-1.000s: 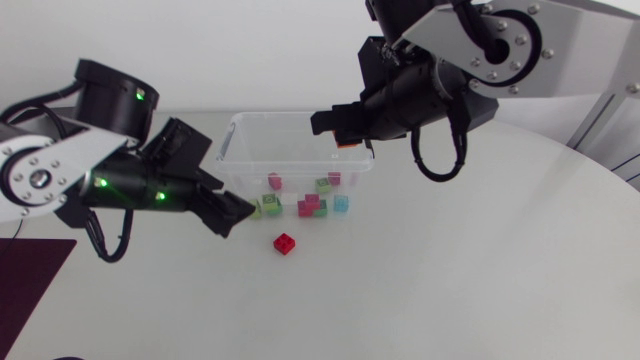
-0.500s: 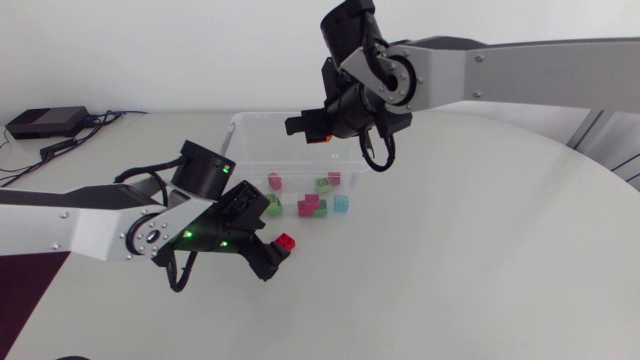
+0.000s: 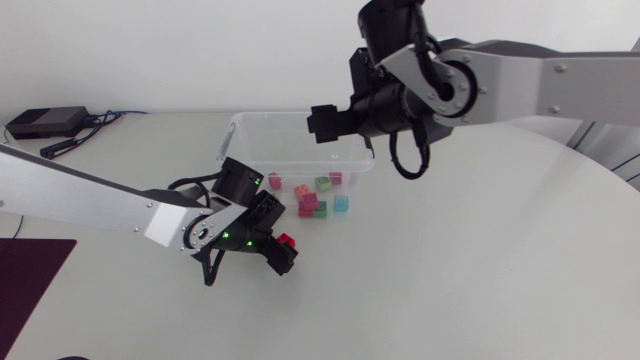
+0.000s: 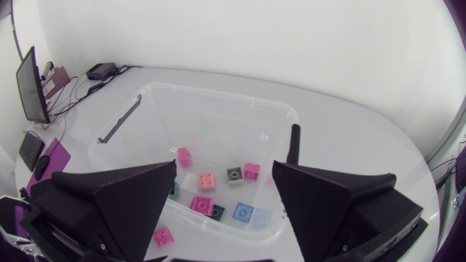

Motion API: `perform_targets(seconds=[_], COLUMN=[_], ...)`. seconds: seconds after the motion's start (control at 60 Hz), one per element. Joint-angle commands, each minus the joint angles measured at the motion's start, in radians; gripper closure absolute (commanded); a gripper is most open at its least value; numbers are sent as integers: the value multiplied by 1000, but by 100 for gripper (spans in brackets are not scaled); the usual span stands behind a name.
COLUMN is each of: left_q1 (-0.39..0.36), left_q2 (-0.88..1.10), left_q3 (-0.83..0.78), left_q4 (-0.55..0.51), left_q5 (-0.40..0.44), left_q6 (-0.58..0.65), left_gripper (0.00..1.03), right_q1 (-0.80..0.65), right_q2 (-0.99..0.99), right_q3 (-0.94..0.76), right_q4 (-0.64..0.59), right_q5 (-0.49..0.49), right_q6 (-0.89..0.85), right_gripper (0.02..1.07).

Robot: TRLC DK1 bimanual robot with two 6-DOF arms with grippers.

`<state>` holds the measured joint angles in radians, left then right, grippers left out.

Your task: Pick up the duplo bricks and place them in the container

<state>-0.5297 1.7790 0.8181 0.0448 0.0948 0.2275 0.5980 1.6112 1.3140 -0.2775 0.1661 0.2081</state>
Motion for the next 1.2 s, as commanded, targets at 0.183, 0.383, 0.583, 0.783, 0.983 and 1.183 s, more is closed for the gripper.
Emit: perform_targets(seconds=[0.183,0.383,0.583,0.783,0.983,1.183], left_q1=[-9,-13,-26,-32,17,69], left_q2=[85,114,59,-214,-394,-377], left_q3=[50,78,81,85,205,296], left_q4=[17,7,-114,-284,-390,-290], left_q5=[-15,-15,-15,-15,-13,-15], left_q6=[-31,-36,-31,-36,-54,-106], left_gripper=[26,86,87,87,87,87], right_q1=[-9,-20,-33,-50,-72,-72], right_q2=[-220,-376,-547,-645,-708,-754], right_q3=[-216,-412,-602,-717,-792,-848], right_q4=[32,74,133,132,136,146], right_q5=[3,-4,-5,-2,7,9], right_q6=[-13,-33,-38,-53,-76,-79], right_gripper=[10,7,7,7,7,7])
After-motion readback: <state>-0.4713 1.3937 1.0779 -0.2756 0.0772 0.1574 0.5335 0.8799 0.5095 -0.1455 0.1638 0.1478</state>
